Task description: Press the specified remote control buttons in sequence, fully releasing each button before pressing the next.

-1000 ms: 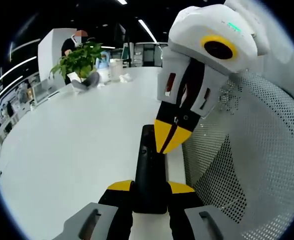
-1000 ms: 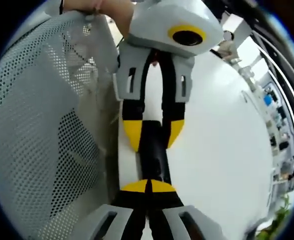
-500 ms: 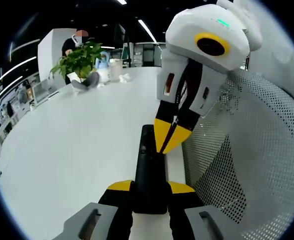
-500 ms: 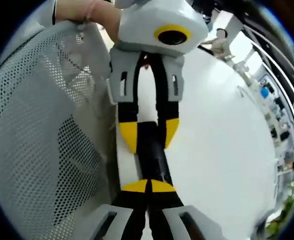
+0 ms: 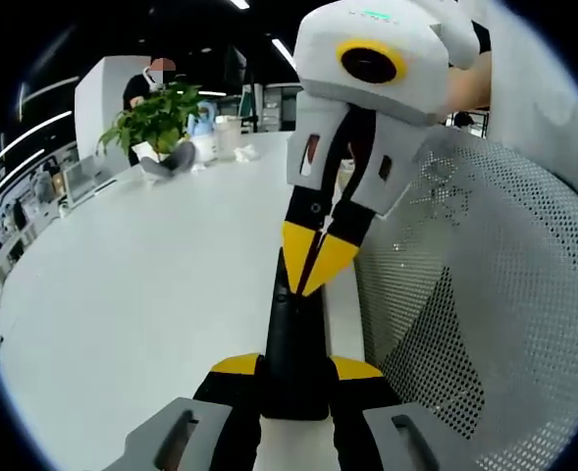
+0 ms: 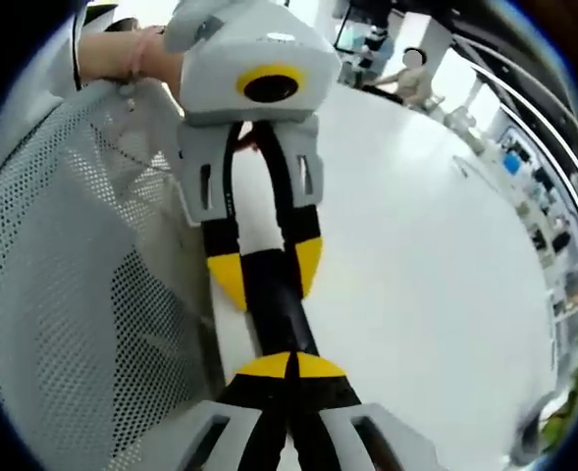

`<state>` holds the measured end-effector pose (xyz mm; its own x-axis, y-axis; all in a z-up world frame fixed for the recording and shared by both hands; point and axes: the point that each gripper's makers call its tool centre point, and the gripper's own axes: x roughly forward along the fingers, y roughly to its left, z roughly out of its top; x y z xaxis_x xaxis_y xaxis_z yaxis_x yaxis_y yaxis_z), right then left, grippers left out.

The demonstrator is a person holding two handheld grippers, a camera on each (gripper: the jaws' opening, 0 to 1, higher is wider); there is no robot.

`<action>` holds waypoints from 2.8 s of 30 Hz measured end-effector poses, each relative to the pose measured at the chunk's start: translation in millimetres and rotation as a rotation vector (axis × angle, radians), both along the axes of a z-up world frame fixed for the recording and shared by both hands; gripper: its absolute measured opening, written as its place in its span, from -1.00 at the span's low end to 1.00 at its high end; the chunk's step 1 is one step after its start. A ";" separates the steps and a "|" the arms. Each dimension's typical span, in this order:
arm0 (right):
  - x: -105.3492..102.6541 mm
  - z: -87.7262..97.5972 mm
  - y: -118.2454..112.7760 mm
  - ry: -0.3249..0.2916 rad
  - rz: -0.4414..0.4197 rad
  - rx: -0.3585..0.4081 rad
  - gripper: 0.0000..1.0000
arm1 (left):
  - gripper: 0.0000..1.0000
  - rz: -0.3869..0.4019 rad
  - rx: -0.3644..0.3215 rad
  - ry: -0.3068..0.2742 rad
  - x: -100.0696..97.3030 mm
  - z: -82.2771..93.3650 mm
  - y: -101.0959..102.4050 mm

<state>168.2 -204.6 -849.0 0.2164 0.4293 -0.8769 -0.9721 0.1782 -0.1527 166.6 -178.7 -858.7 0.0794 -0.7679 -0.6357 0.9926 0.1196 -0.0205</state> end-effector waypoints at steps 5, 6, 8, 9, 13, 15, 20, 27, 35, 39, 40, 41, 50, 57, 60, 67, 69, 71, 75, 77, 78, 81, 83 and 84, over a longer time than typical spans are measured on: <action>0.7 -3.3 -0.8 0.006 0.025 -0.022 -1.00 | -0.49 0.000 -0.001 0.001 0.1 -0.1 0.0; 0.7 -3.4 -1.1 0.009 0.023 -0.022 -1.00 | -0.49 0.000 -0.002 0.000 0.1 0.1 -0.1; 0.8 -3.4 -1.1 0.013 0.025 -0.018 -1.00 | -0.49 0.001 -0.002 0.001 0.1 0.2 -0.1; 0.7 -3.7 -1.1 0.014 0.026 -0.019 -1.00 | -0.49 0.000 -0.003 0.002 0.1 0.2 -0.1; 0.9 -4.3 -0.7 0.014 0.033 -0.031 -1.00 | -0.49 0.000 -0.003 0.002 0.2 0.2 -0.1; 0.8 -4.5 -0.9 0.015 0.037 -0.035 -1.00 | -0.49 0.000 -0.004 0.002 0.1 0.4 -0.2; 2.0 -4.3 -1.1 0.037 0.043 -0.032 -1.00 | -0.49 0.001 -0.004 0.001 0.3 0.2 -0.3; 1.8 -4.1 -0.9 0.055 0.034 -0.023 -1.00 | -0.49 0.001 -0.003 0.001 0.4 0.2 -0.3; 2.0 -2.5 -1.2 0.082 0.035 -0.013 -1.00 | -0.49 0.006 -0.008 0.004 0.4 0.4 -0.3; 11.3 -1.8 -4.7 0.048 0.024 -0.022 -1.00 | -0.49 0.006 -0.007 0.003 0.2 0.7 -0.4; 13.7 -1.3 -5.7 0.062 0.008 -0.014 -1.00 | -0.49 0.005 -0.007 0.003 0.3 0.2 -0.3; 14.3 -1.0 -5.3 0.077 -0.004 -0.003 -1.00 | -0.49 0.006 -0.008 0.004 0.3 0.2 -0.3; 16.3 -1.7 -0.4 0.150 0.026 0.012 -1.00 | -0.49 0.007 -0.013 0.008 0.2 0.5 -0.3; 13.0 -5.0 -0.2 0.186 0.058 -0.011 -1.00 | -0.49 0.008 -0.015 0.009 0.2 0.4 -0.4; 14.2 -6.7 0.8 0.196 0.070 -0.027 -1.00 | -0.49 0.011 -0.017 0.012 0.4 0.6 -0.4; 14.5 -8.1 2.7 0.211 0.109 -0.073 -1.00 | -0.49 0.012 -0.018 0.013 0.7 0.6 -0.4; 14.2 -8.8 3.0 0.189 0.140 -0.100 -1.00 | -0.49 0.013 -0.020 0.017 0.9 0.6 -0.4; 13.6 -8.9 3.5 0.183 0.149 -0.118 -1.00 | -0.49 0.015 -0.021 0.019 0.9 0.6 -0.4; 15.7 -9.0 2.6 0.200 0.141 -0.127 -1.00 | -0.49 0.014 -0.020 0.017 1.0 0.5 -0.5; 16.0 -9.1 2.3 0.213 0.130 -0.125 -1.00 | -0.49 0.014 -0.019 0.017 0.9 0.6 -0.4; 15.7 -9.1 2.3 0.216 0.127 -0.125 -1.00 | -0.49 0.015 -0.019 0.016 0.8 0.6 -0.4; 15.1 -9.4 2.7 0.228 0.108 -0.132 -1.00 | -0.49 0.008 -0.013 0.004 0.3 0.3 -0.4; 14.8 -9.4 2.9 0.229 0.106 -0.140 -1.00 | -0.49 0.007 -0.012 0.002 0.4 0.2 -0.3; 14.8 -9.6 2.8 0.228 0.104 -0.143 -1.00 | -0.49 0.007 -0.011 0.001 0.4 0.2 -0.3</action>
